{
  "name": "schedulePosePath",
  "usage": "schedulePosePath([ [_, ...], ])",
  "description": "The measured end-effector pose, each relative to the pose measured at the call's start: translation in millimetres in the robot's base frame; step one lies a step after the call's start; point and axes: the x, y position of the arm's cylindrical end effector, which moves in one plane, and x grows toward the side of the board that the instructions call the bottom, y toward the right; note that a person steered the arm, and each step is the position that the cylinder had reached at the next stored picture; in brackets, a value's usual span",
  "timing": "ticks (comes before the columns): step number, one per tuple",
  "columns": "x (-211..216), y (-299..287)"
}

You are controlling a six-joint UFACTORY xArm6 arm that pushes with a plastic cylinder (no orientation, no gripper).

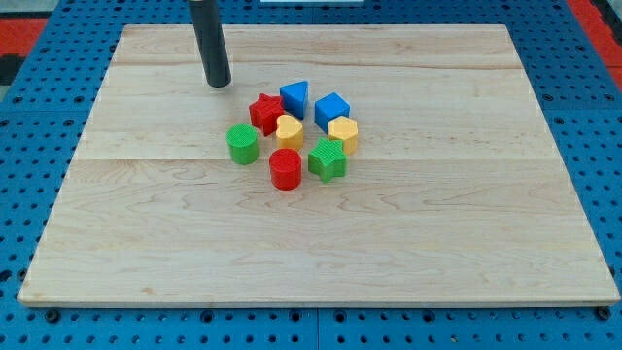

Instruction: Push the blue triangle into yellow heart

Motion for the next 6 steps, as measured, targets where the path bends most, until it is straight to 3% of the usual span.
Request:
schedulePosePath([
  [1,0.8,4.6],
  [3,18.3,125.1],
  [4,42.0,114.4],
  [6,78.8,160.2],
])
